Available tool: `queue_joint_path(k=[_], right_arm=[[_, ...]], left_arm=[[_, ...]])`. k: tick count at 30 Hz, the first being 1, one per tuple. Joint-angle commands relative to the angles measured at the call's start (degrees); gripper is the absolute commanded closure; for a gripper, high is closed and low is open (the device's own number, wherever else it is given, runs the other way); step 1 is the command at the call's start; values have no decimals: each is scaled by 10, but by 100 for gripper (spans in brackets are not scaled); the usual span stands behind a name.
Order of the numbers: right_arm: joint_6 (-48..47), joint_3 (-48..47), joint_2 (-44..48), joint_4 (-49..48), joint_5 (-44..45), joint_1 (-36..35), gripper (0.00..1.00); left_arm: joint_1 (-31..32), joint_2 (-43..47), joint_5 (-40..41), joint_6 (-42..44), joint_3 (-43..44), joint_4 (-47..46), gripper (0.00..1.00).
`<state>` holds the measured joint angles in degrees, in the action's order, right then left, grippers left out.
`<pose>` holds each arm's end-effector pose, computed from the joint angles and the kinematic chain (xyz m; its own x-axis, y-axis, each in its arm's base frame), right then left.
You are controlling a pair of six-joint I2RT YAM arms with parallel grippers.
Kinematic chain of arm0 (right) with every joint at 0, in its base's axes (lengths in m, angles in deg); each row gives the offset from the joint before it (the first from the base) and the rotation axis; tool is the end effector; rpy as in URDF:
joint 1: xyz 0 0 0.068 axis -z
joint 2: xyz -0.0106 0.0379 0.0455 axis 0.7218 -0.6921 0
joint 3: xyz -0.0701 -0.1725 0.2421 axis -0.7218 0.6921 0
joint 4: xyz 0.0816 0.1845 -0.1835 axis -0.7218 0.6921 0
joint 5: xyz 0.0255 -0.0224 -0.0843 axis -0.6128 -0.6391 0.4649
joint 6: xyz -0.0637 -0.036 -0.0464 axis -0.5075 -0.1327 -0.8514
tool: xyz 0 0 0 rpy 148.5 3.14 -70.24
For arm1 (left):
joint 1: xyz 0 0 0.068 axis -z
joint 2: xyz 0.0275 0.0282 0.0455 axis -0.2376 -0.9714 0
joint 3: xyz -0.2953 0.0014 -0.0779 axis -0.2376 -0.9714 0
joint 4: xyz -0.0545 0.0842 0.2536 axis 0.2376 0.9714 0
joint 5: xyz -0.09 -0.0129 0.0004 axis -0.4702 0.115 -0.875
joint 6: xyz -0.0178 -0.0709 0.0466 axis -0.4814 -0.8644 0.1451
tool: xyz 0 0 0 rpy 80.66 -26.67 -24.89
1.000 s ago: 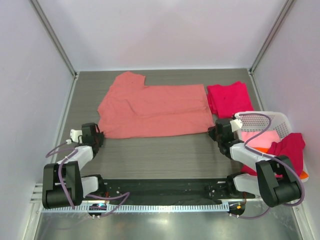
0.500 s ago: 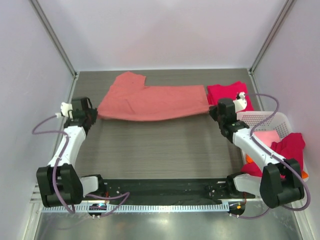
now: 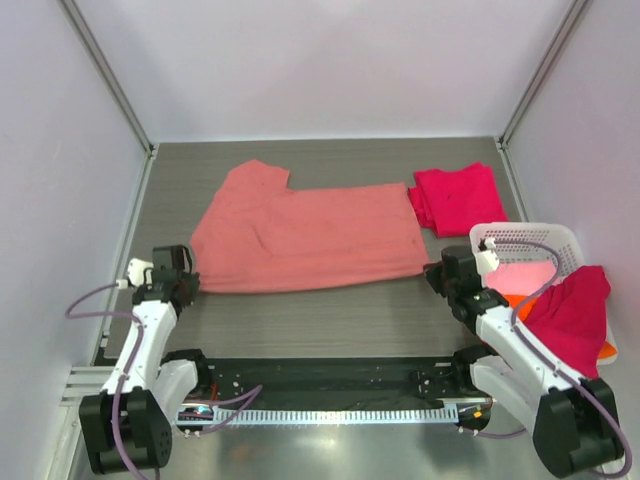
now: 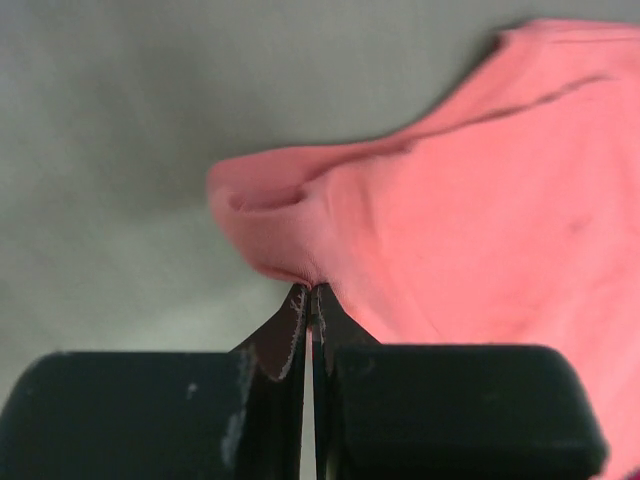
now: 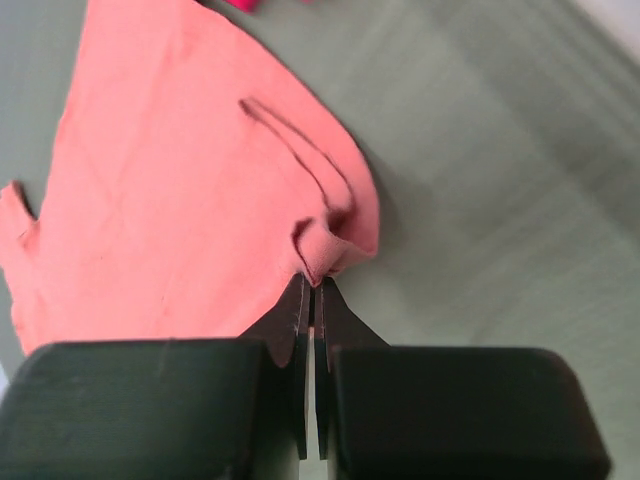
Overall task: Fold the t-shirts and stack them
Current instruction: Fold the tshirt
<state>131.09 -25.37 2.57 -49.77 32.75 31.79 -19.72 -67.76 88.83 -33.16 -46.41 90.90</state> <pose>0.2018 0.0290 0.1797 -0.3064 0.7994 -0.5167 0.5423 0.5927 0.5955 0.1838 0.0409 0.1931 -0.0518 -0.9026 -0.4274 -0.8453 0.2675 -0.4625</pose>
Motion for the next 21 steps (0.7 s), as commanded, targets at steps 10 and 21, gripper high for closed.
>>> queue_joint_path(k=[10, 21], right_arm=[[-21, 54, 194, 107, -4, -3, 51], [-269, -163, -83, 11, -145, -4, 44]], left_arm=[[-3, 196, -2, -27, -96, 49, 44], [-3, 135, -115, 176, 74, -64, 0]])
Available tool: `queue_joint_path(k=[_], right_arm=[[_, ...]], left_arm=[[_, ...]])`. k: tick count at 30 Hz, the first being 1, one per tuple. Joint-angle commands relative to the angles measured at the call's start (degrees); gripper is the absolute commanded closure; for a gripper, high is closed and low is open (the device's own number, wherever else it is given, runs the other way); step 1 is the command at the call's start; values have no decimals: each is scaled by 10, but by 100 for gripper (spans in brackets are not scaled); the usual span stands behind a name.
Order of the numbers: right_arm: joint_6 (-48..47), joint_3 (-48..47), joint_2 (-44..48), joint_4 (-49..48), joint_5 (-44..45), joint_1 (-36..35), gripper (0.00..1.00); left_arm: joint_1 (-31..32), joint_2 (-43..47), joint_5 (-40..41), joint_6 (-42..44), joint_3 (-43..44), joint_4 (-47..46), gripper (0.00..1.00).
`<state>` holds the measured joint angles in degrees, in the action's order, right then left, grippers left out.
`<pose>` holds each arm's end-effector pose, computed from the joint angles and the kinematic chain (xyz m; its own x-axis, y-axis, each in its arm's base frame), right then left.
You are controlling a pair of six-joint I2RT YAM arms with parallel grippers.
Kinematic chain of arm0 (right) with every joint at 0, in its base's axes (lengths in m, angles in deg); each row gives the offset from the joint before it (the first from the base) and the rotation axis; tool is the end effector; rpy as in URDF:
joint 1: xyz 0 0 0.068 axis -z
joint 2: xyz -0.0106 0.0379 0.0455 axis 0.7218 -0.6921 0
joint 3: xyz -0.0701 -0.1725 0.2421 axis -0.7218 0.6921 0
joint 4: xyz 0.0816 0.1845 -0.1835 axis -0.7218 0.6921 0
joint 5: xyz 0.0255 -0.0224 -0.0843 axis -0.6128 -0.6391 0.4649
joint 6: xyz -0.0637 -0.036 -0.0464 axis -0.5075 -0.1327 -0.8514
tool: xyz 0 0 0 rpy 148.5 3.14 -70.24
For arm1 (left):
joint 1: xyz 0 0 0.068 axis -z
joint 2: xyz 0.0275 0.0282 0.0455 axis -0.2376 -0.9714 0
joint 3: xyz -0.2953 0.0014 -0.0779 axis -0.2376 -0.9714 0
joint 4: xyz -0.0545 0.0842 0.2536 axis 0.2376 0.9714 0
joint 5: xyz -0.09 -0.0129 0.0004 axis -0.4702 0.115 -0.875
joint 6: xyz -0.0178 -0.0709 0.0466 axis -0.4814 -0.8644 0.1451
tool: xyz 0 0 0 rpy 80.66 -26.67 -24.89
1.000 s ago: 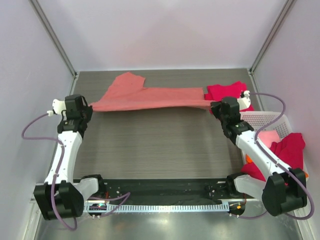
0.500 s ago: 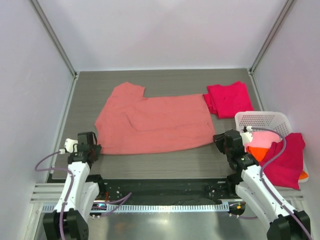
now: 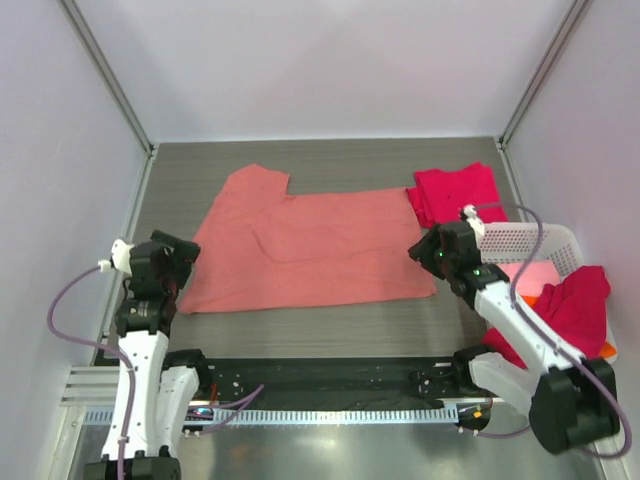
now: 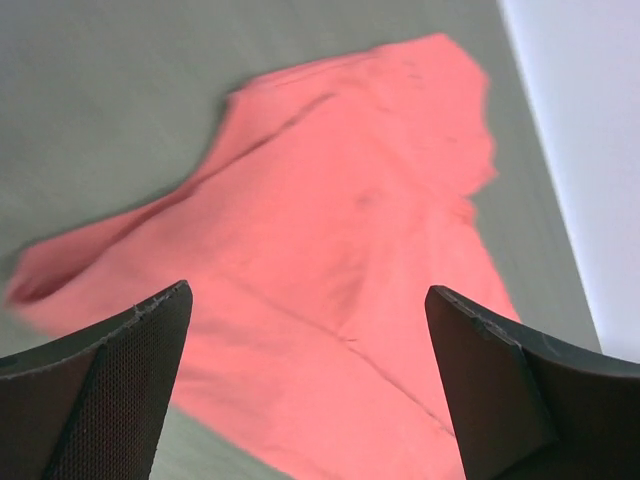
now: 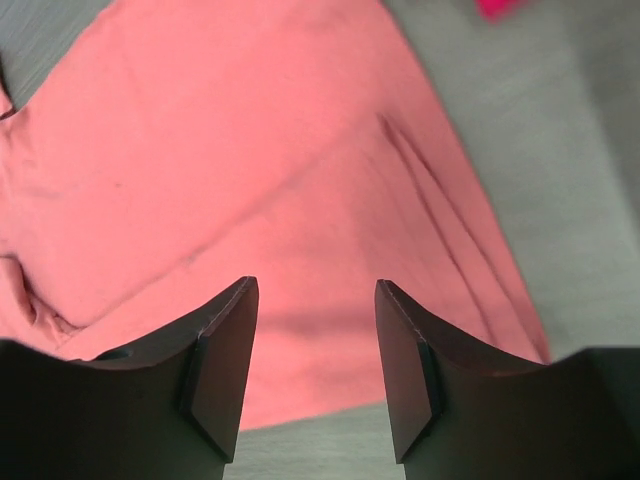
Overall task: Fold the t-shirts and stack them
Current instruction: Fold the tshirt
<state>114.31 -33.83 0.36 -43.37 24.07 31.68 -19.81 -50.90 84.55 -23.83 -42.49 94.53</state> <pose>0.2157 0.0447 0.2127 -0.5372 0.5954 -0.5974 0.3484 0.8017 0.4856 0.1525 0.0322 0.2556 -0.0767 -0.8516 -0.5186 -0.6498 0.4372 -0.6218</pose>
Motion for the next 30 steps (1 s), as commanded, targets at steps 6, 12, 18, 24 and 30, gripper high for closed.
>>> queue_joint_path(k=[6, 12, 18, 24, 30], right_arm=[[-176, -249, -264, -48, -24, -2, 46], [-225, -436, -463, -11, -1, 0, 46], [-247, -572, -610, 2, 19, 10, 46], [-252, -663, -695, 21, 26, 26, 47], [-254, -674, -734, 30, 66, 42, 48]], left_arm=[[-1, -233, -181, 104, 139, -205, 0], [-1, -406, -175, 116, 263, -267, 0], [-1, -611, -202, 144, 445, -272, 0], [-1, -734, -210, 141, 549, -279, 0], [1, -865, -226, 112, 629, -288, 1]])
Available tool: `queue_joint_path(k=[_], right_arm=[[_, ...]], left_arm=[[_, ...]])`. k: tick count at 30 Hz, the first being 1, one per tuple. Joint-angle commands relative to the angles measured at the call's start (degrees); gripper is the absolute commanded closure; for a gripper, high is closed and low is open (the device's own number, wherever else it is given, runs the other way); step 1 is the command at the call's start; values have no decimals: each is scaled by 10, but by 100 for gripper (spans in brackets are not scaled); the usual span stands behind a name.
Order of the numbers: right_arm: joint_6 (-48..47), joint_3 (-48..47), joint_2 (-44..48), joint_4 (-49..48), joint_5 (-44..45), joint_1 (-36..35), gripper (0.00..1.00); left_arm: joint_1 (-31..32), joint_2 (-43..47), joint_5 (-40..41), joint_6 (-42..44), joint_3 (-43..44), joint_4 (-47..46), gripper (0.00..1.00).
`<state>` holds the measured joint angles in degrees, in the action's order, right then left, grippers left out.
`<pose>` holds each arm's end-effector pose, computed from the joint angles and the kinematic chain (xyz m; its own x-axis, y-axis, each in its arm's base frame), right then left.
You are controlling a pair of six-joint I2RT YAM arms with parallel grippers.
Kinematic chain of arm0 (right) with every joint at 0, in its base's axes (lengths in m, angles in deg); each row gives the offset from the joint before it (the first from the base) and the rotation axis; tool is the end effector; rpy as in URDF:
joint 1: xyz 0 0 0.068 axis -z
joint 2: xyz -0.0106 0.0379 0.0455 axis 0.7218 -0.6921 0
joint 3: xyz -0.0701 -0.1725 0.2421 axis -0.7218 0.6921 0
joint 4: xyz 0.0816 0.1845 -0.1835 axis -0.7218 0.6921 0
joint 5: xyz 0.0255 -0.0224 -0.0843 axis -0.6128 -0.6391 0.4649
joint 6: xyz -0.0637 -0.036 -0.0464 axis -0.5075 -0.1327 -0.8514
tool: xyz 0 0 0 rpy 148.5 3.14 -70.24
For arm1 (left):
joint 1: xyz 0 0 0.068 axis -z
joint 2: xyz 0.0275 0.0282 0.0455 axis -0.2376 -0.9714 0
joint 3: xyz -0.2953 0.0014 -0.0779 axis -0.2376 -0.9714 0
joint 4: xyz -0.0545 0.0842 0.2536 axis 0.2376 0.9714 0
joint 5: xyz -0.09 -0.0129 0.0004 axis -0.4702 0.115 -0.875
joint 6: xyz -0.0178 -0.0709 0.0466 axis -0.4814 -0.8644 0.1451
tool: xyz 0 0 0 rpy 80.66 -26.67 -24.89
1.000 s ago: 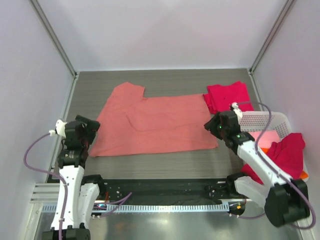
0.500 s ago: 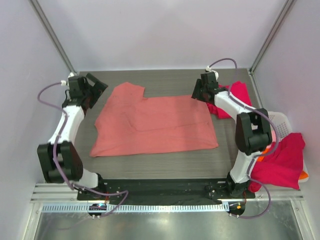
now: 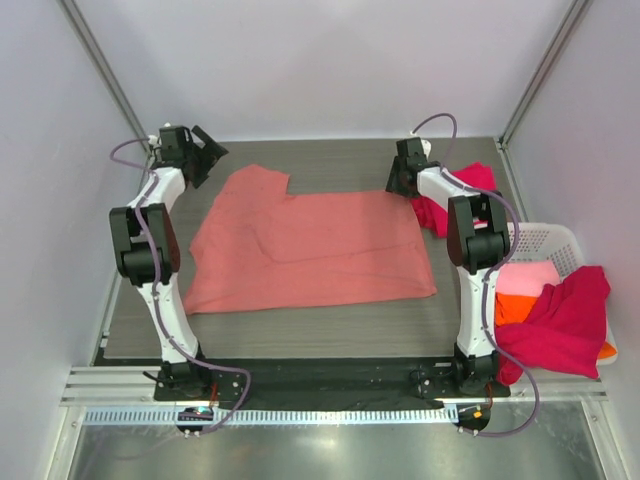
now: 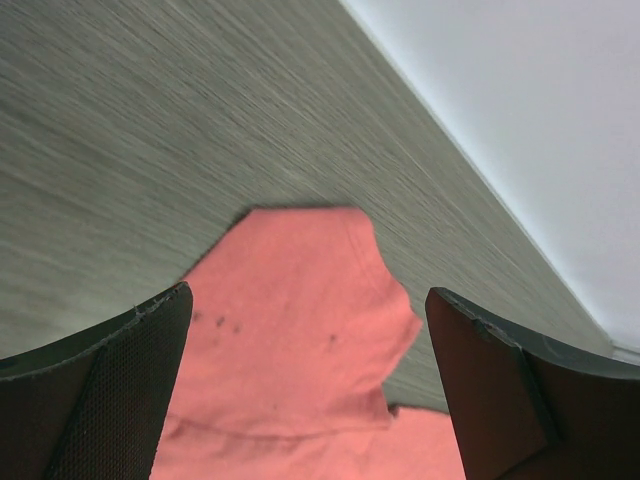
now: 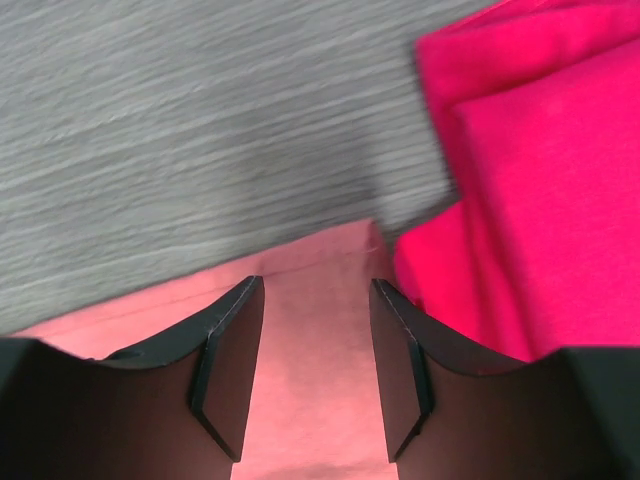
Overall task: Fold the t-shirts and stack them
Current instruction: Fold the tshirt
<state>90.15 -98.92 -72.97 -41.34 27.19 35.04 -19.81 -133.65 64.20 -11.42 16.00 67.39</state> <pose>0.5392 0.0912 0.1530 -0.7273 0.2270 -0.6477 0.2172 0.9713 0.0965 0.5427 0.0465 0.2382 -0.3930 -0.7649 -0.5104 -0.3935 0.6416 -0.6585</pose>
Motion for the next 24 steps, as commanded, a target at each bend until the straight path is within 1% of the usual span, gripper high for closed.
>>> queue_joint_path(k=[1, 2, 5, 9, 10, 15, 16, 18, 19, 23, 24], right_arm=[[-14, -25, -5, 11, 35, 9, 48], [-15, -32, -14, 11, 32, 10, 47], [-15, -40, -21, 12, 27, 10, 47], [-17, -41, -24, 12, 29, 10, 47], [-18, -43, -26, 13, 18, 9, 50], [-26, -54, -45, 20, 10, 3, 54], [-28, -61, -49, 25, 8, 1, 58], [-30, -66, -56, 27, 1, 0, 62], [-31, -68, -60, 28, -2, -2, 64], [-31, -65, -58, 28, -10, -4, 64], [-31, -65, -58, 28, -11, -4, 64]], left_arm=[[1, -51, -24, -10, 66, -17, 1], [1, -75, -25, -9, 77, -16, 1], [1, -107, -36, 9, 109, -16, 1], [1, -130, -41, 27, 128, -17, 3], [1, -134, -44, 30, 132, -16, 5], [4, -149, -49, 43, 140, -11, 9], [4, -153, -49, 47, 146, -2, 12], [5, -163, -56, 57, 157, 10, 17], [6, -175, -65, 60, 175, 31, 20], [15, -197, -66, 89, 216, 81, 20], [17, -200, -63, 95, 216, 81, 20]])
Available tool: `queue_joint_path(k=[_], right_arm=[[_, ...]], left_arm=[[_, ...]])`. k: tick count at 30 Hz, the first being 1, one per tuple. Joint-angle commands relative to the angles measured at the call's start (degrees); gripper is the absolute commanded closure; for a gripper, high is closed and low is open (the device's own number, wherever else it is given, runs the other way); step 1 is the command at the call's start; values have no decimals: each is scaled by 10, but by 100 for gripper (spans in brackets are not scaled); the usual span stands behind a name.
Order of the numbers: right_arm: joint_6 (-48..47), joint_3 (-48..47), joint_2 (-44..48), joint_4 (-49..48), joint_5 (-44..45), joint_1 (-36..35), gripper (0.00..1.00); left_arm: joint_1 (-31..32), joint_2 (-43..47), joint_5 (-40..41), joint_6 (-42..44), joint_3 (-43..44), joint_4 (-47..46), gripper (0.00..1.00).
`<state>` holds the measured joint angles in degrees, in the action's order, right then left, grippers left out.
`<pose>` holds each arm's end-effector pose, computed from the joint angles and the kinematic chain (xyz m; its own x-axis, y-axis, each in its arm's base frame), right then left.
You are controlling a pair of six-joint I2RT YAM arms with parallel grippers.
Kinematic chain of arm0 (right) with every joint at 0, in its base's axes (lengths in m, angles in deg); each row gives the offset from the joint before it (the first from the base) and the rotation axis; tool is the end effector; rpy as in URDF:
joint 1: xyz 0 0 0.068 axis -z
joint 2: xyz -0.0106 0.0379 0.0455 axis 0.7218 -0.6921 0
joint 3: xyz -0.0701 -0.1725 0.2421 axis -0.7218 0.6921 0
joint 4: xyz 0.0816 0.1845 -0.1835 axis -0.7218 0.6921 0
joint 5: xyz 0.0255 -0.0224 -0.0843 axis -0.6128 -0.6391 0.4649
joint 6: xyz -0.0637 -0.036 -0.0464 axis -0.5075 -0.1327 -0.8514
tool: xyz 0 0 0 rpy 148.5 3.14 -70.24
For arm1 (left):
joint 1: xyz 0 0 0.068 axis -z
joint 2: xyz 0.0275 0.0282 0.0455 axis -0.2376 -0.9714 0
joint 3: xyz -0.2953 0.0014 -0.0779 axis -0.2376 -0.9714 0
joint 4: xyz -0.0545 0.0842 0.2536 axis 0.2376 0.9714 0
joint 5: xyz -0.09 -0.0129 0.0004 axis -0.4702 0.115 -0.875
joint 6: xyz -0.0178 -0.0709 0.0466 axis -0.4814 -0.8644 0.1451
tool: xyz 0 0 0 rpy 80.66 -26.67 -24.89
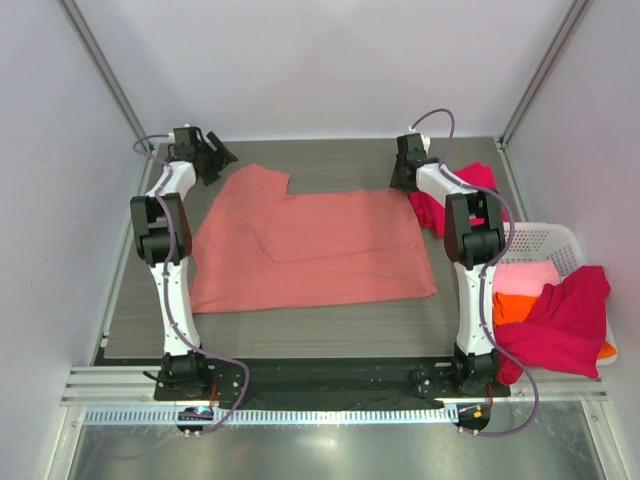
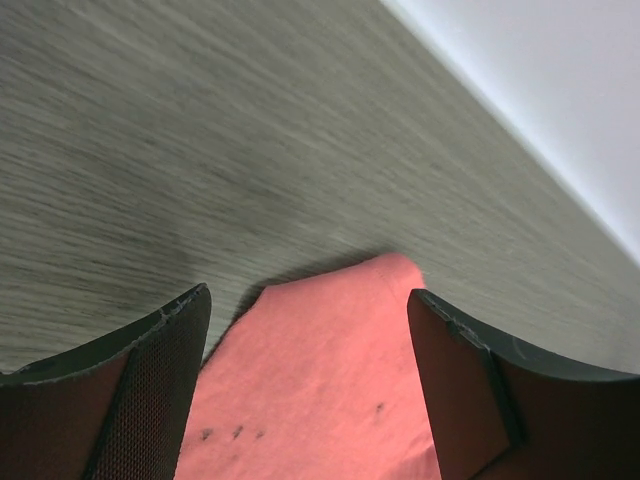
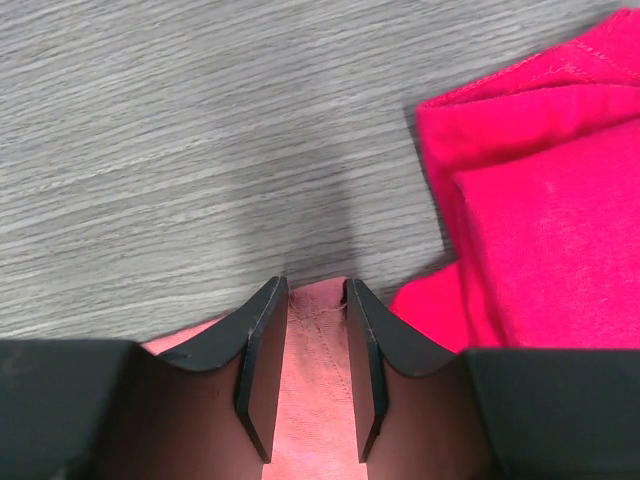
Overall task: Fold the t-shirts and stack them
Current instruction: Fold the tshirt
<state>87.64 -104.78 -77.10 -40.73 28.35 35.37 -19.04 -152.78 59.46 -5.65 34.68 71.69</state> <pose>0.5606 0.0905 0.1490 -0.7180 0.1903 -0.6695 0.2022 0.9774 0.0611 0.6127 0.0394 0.1660 -0.5277 -0.6887 -0.4972 -0.3423 0.7082 -0.6175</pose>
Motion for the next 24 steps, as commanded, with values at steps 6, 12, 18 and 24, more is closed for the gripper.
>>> queue_joint_path(k=[6, 12, 18, 24], right_arm=[[-9, -2, -14, 23, -33, -9, 65], [-12, 0, -15, 21, -35, -8, 68], [-13, 2, -15, 22, -43, -8, 68], [-15, 2, -14, 21, -46, -8, 70]], left_arm=[[13, -43, 1, 66, 61, 80, 20], [12, -68, -46, 65, 87, 90, 32], [12, -84, -79, 67, 101, 91, 52], [12, -94, -103, 56, 106, 76, 76]])
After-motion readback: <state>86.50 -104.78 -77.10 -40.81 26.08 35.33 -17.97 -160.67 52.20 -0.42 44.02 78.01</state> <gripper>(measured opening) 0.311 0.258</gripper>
